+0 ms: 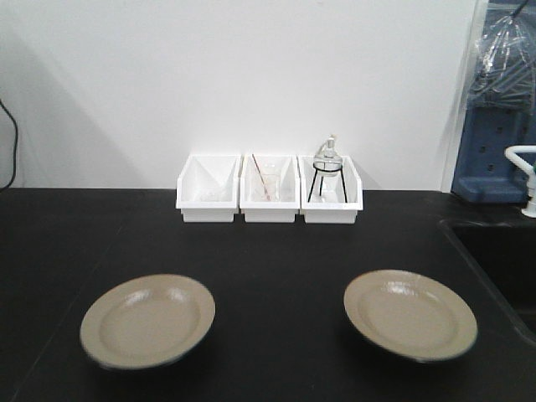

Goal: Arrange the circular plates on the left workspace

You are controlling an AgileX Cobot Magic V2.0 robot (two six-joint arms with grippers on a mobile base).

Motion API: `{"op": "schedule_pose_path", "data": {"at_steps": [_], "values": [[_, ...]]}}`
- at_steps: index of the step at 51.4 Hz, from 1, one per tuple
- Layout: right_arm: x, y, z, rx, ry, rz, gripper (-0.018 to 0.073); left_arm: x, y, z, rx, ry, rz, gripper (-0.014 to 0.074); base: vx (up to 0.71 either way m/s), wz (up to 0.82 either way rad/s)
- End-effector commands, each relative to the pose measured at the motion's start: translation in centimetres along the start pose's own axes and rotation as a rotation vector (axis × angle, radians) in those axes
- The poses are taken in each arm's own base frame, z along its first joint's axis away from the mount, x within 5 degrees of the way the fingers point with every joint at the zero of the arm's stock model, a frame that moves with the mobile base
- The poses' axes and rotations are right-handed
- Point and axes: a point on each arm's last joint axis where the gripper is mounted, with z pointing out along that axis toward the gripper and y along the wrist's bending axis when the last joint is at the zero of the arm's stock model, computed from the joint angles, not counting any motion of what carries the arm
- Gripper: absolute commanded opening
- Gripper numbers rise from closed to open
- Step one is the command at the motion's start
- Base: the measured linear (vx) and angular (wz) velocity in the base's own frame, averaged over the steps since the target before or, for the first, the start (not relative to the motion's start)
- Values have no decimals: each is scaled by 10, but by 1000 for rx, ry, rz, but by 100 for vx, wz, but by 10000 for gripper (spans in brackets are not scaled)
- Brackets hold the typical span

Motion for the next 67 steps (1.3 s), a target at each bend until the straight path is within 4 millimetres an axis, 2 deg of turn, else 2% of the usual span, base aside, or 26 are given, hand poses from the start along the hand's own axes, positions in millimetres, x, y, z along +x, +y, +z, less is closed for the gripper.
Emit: {"op": "schedule_pose_path", "data": {"at_steps": [1,30,58,67], "values": [[-2,0,0,0,-75,-12,-5,-2,0,0,-7,-77,-4,0,47,0],[-2,0,0,0,-75,-12,-5,-2,0,0,-7,-77,-4,0,33,-2],[-2,0,0,0,-75,-12,-5,-2,0,0,-7,-77,-4,0,8,-2],[-6,0,-1,0,-122,-19,-5,-2,0,0,-8,-77,-3,0,1,0]]}}
